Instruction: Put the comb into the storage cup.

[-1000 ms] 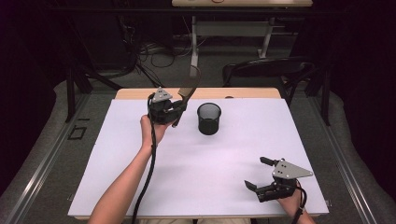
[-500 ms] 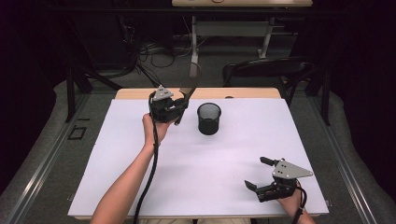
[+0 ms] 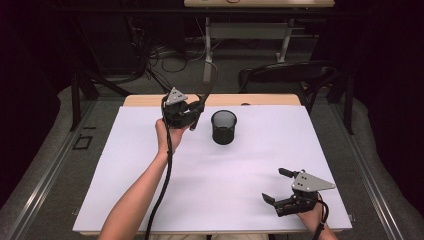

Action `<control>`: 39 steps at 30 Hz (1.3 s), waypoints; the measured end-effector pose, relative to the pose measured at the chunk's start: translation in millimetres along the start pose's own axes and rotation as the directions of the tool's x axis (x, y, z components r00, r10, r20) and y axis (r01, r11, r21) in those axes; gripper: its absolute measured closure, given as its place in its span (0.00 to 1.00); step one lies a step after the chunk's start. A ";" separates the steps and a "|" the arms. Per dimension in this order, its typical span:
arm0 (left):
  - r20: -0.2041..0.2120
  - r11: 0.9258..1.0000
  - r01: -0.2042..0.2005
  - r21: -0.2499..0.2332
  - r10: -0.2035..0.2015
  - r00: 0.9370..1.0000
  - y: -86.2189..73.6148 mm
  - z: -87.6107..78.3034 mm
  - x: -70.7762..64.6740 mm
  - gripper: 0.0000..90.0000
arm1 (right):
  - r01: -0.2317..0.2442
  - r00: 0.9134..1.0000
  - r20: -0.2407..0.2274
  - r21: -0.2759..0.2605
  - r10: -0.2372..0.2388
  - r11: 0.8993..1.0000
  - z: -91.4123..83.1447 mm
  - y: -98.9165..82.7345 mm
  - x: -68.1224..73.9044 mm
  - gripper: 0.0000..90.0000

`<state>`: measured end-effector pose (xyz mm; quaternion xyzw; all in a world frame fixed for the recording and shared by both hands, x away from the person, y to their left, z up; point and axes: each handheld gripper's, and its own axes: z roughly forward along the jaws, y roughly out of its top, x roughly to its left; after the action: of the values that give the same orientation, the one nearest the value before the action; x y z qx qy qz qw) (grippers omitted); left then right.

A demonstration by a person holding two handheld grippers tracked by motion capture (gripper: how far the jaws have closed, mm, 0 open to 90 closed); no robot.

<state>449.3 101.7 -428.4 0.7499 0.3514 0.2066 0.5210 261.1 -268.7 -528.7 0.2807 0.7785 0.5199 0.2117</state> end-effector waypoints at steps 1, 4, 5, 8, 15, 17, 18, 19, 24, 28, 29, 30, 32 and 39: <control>-0.001 1.000 0.000 -0.003 0.000 1.000 0.4 0.2 -0.2 0.80 | 0.001 1.000 0.000 0.000 -0.001 1.000 0.0 0.0 0.0 0.00; -0.002 1.000 0.001 -0.009 -0.001 1.000 1.2 0.9 -0.3 0.80 | 0.000 1.000 0.001 0.002 0.000 1.000 0.0 0.0 -0.1 0.00; -0.004 1.000 0.000 -0.010 0.000 1.000 1.5 1.2 -0.4 0.80 | 0.000 1.000 0.001 0.003 0.000 1.000 0.1 0.0 -0.1 0.00; -0.005 1.000 0.003 -0.014 -0.003 1.000 2.1 2.4 -1.1 0.80 | 0.001 1.000 0.001 0.002 -0.001 1.000 0.0 0.0 0.0 0.00; -0.009 1.000 0.005 -0.027 -0.006 1.000 2.9 5.7 -2.6 0.80 | 0.001 1.000 0.000 0.001 -0.001 1.000 0.0 0.0 -0.2 0.00; -0.009 1.000 0.006 -0.028 -0.006 1.000 2.9 6.4 -2.8 0.80 | 0.001 1.000 0.000 0.001 -0.001 1.000 -0.1 0.0 -0.3 0.00; -0.009 1.000 0.006 -0.030 -0.006 1.000 2.8 6.9 -2.8 0.80 | 0.002 1.000 0.001 0.001 -0.002 1.000 -0.2 0.0 -0.3 0.00; -0.006 1.000 0.008 -0.029 -0.008 1.000 2.6 7.4 -2.9 0.80 | 0.002 1.000 0.001 0.001 -0.002 1.000 -0.2 -0.1 -0.4 0.00; -0.005 1.000 0.006 -0.026 -0.006 1.000 2.3 9.2 -3.0 0.80 | 0.003 1.000 0.001 0.003 -0.003 1.000 -0.3 0.0 -0.3 0.00; -0.006 1.000 0.002 -0.022 -0.002 1.000 1.7 11.4 -2.6 0.80 | 0.002 1.000 0.002 0.003 -0.002 1.000 -0.3 0.0 -0.3 0.00; -0.007 1.000 0.005 -0.024 -0.006 1.000 1.5 11.9 -2.6 0.80 | 0.002 1.000 0.002 0.002 -0.002 1.000 -0.3 0.0 -0.2 0.00; -0.008 1.000 0.005 -0.023 -0.006 1.000 1.4 12.3 -2.5 0.80 | 0.002 1.000 0.002 0.002 -0.002 1.000 -0.3 0.0 -0.2 0.00; -0.009 1.000 0.005 -0.023 -0.005 1.000 1.2 13.4 -2.0 0.80 | 0.003 1.000 0.002 0.002 -0.003 1.000 -0.4 0.0 -0.3 0.00; -0.007 1.000 0.007 -0.027 -0.007 1.000 3.3 16.9 -2.5 0.80 | 0.004 1.000 0.003 0.002 -0.004 1.000 -0.4 -0.1 -0.5 0.00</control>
<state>460.1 88.3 -431.5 0.7410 0.3531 0.2124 0.5303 261.2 -269.3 -528.6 0.2800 0.7794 0.5182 0.2135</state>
